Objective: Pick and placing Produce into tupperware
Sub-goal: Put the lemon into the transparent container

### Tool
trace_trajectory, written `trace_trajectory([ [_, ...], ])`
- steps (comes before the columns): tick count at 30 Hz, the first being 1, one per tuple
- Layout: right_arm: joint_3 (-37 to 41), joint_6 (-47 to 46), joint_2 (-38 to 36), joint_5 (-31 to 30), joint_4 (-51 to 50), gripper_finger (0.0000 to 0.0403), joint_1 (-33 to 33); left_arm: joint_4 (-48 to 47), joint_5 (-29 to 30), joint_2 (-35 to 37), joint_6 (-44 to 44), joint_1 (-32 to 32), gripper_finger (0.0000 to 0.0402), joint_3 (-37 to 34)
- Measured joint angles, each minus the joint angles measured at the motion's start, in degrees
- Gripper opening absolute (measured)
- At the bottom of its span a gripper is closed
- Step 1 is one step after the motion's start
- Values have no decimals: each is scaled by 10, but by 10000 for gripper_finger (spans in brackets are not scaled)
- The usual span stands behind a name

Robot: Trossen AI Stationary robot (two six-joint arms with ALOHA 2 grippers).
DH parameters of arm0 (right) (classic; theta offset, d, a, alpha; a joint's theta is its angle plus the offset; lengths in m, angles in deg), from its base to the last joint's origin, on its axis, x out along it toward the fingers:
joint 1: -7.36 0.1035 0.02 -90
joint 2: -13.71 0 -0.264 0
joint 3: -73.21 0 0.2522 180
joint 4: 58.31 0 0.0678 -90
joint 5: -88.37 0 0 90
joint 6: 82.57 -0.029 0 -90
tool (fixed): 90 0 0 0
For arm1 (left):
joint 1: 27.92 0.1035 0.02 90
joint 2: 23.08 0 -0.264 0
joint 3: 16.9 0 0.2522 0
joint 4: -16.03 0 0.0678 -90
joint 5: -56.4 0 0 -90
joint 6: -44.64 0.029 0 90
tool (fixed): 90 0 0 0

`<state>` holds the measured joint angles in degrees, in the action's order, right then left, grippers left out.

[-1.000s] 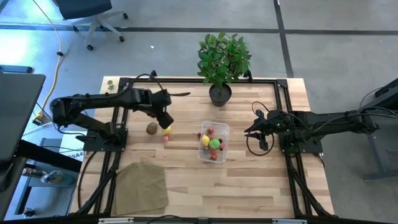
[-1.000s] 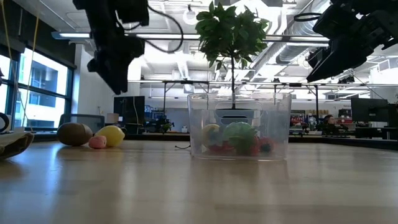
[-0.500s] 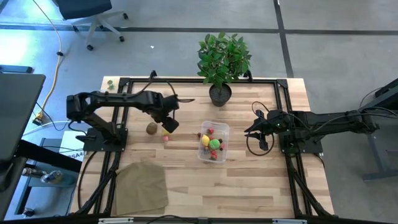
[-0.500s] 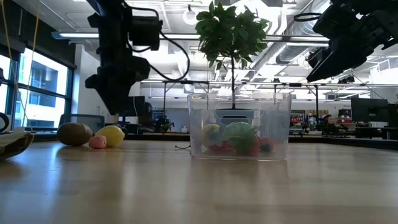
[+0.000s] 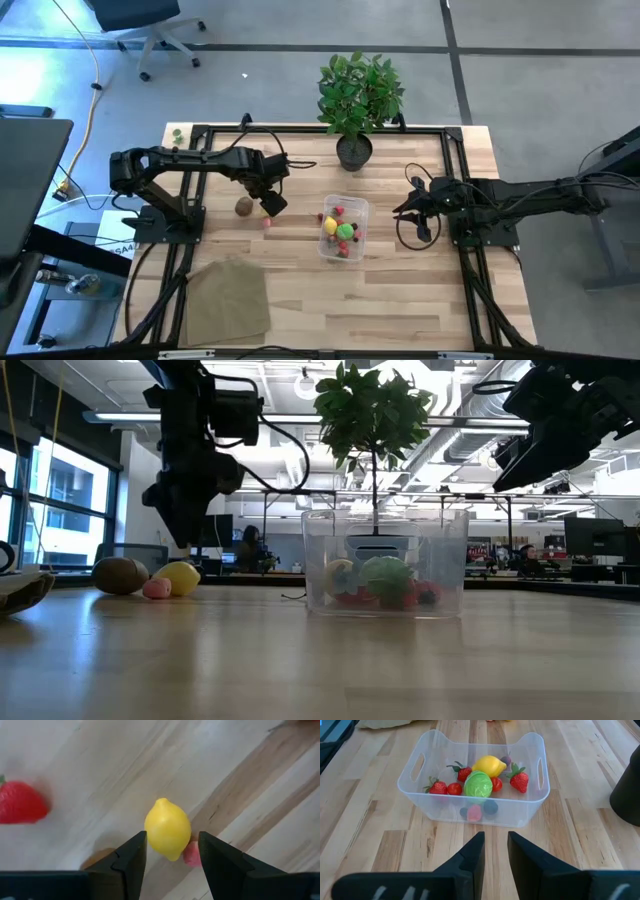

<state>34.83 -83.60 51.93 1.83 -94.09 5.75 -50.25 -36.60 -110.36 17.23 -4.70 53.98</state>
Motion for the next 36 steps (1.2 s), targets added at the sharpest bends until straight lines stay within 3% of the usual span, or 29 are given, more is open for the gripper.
trace_trajectory([
  [17, 0, 0, 0, 0, 0, 73, 0, 21, -8, -8, -80, 0, 168, -40],
  [36, 0, 0, 0, 0, 0, 73, 0, 60, -2, -8, -30, 0, 168, -44],
])
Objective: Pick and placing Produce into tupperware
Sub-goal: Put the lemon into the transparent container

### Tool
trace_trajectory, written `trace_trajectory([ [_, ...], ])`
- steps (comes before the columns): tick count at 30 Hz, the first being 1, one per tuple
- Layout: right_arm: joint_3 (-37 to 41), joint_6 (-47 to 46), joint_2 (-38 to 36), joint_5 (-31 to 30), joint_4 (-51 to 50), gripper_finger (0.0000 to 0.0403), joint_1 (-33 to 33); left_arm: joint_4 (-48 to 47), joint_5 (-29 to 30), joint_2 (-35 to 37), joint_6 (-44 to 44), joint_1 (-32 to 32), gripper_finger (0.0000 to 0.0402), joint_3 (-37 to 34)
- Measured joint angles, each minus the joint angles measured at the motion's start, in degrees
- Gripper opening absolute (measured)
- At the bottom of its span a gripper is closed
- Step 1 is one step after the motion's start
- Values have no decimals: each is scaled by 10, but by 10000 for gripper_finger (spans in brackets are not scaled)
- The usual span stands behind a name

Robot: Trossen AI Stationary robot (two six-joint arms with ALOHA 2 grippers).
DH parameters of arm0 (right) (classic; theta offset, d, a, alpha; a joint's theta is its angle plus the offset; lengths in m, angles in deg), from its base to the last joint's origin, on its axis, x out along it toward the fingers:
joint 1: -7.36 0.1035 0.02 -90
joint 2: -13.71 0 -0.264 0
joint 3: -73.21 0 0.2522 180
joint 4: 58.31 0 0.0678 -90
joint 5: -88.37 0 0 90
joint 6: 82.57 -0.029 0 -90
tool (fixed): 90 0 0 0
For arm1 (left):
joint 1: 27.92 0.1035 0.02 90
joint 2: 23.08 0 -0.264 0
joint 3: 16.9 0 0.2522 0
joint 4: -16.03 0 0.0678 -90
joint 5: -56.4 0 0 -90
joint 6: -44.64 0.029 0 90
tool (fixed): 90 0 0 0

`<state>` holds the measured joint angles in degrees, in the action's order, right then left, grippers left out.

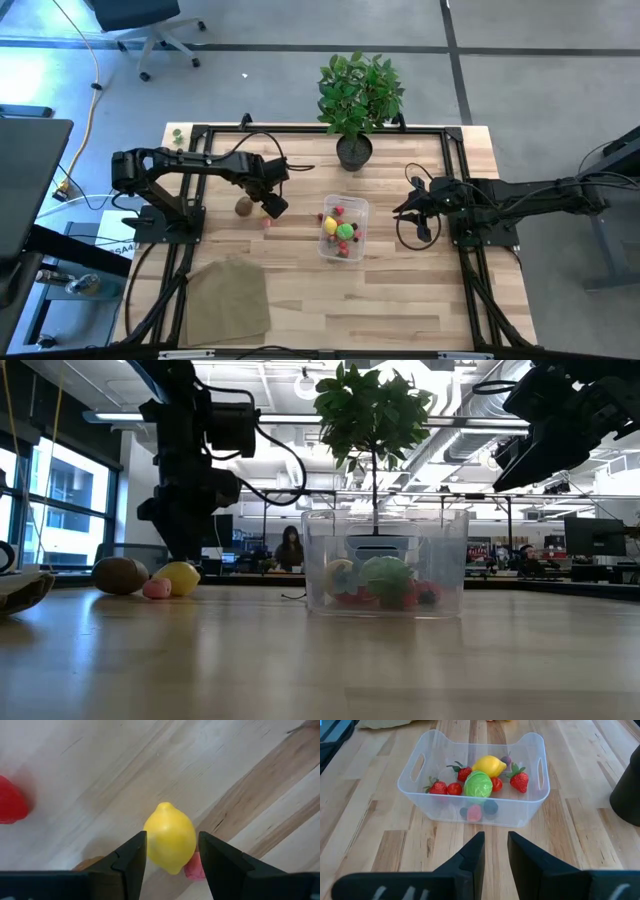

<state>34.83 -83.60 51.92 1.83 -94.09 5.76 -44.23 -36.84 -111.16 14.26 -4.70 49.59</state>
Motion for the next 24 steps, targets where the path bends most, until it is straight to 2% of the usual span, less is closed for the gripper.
trace_trajectory([
  [16, 0, 0, 0, 0, 0, 73, 0, 4, -2, 0, 59, 0, 168, 0],
  [24, 0, 0, 0, 0, 0, 73, 0, 4, -2, 0, 60, 0, 168, 0],
])
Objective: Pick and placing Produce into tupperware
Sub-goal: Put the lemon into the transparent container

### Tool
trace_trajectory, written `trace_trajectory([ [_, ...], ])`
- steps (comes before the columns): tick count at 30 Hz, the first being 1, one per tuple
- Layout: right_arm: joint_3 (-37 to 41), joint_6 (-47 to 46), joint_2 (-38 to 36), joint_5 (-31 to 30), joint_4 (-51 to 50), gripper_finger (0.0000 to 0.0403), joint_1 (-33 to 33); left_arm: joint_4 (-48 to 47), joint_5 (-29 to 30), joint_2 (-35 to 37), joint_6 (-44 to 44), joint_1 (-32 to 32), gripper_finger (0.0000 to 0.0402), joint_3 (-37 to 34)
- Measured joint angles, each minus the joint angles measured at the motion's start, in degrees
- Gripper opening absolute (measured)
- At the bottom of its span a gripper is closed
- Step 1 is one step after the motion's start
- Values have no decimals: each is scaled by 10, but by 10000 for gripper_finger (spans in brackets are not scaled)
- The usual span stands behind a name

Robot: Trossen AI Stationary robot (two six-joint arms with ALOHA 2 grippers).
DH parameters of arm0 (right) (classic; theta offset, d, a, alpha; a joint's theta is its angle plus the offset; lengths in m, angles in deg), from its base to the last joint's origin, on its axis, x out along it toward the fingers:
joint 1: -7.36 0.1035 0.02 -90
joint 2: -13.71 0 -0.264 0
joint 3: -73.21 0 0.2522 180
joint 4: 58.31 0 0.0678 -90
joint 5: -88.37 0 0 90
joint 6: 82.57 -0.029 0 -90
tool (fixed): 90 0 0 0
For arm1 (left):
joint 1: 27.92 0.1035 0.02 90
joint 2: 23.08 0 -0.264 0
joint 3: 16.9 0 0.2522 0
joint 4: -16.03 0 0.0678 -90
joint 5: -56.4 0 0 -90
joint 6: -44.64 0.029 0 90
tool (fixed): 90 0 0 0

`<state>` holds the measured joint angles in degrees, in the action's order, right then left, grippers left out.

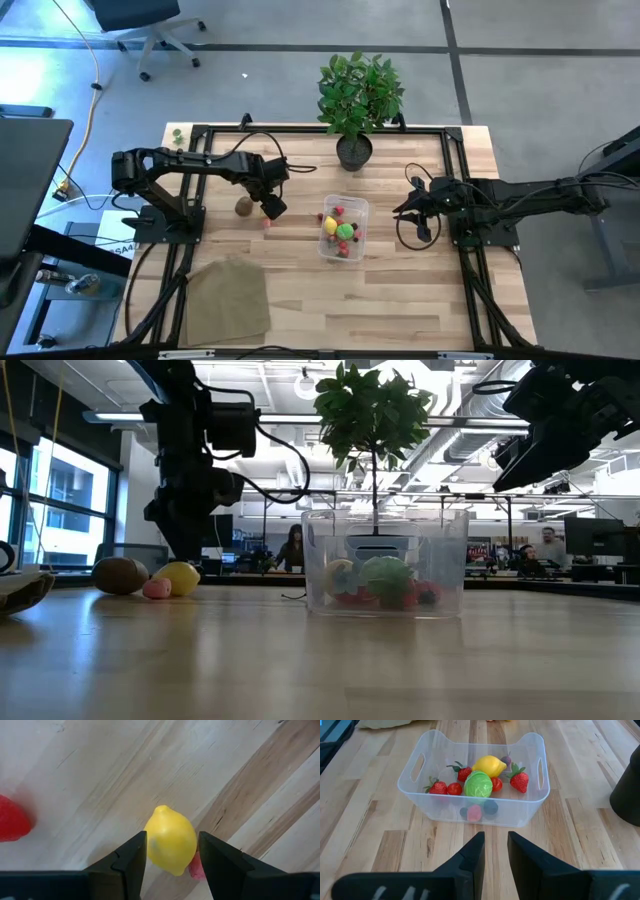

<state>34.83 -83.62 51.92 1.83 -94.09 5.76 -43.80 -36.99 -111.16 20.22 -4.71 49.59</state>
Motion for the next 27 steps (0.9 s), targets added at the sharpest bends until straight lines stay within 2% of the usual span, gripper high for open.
trace_trajectory([
  [15, 0, 0, 0, 0, 0, 73, 0, -5, 2, 0, -10, 0, 173, 0],
  [27, 0, 0, 0, 0, 0, 73, 0, -20, -2, 0, -37, 0, 281, 0],
])
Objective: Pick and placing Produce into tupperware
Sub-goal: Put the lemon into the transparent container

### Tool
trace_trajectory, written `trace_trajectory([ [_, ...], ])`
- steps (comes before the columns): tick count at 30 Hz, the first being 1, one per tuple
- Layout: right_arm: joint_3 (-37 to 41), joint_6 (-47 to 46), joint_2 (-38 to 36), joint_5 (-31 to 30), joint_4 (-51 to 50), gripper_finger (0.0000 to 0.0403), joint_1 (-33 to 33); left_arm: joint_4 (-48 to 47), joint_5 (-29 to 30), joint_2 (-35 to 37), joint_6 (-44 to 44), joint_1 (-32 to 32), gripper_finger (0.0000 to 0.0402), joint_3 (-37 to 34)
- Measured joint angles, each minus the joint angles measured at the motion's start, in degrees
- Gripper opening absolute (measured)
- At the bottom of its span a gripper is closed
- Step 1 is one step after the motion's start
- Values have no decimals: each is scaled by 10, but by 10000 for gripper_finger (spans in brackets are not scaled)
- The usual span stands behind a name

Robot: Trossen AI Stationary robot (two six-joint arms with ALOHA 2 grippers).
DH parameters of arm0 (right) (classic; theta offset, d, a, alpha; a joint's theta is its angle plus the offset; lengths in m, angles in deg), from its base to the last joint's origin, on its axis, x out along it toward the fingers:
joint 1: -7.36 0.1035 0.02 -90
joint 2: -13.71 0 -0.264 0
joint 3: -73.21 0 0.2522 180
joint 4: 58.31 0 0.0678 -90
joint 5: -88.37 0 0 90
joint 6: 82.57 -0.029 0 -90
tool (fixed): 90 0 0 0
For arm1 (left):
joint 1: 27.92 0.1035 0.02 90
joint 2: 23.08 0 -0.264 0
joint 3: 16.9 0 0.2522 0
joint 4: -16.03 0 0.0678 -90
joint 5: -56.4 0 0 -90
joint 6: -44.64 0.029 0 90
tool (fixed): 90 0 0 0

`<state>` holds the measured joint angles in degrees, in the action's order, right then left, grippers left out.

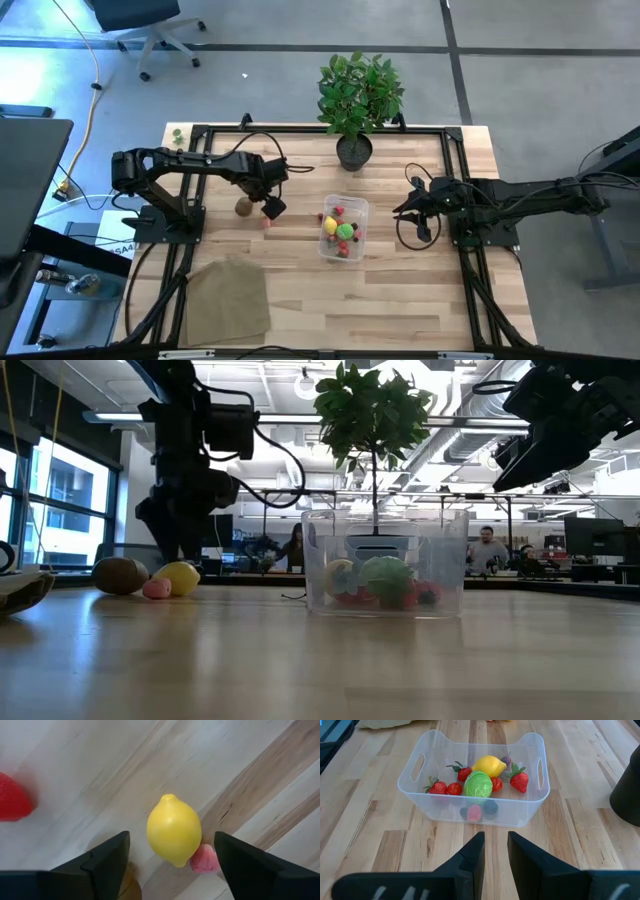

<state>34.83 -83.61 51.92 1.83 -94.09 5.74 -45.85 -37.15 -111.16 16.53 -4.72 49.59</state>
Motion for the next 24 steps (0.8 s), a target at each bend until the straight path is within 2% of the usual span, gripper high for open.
trace_trajectory([
  [4, 0, 0, 0, 0, 0, 73, 0, -4, -1, 0, -12, 0, 292, 0],
  [9, 0, 0, 0, 0, 0, 73, 0, -2, 4, 0, -34, 0, 287, 0],
  [24, 0, 0, 0, 0, 0, 73, 0, 24, -22, -68, -47, 0, 276, 0],
])
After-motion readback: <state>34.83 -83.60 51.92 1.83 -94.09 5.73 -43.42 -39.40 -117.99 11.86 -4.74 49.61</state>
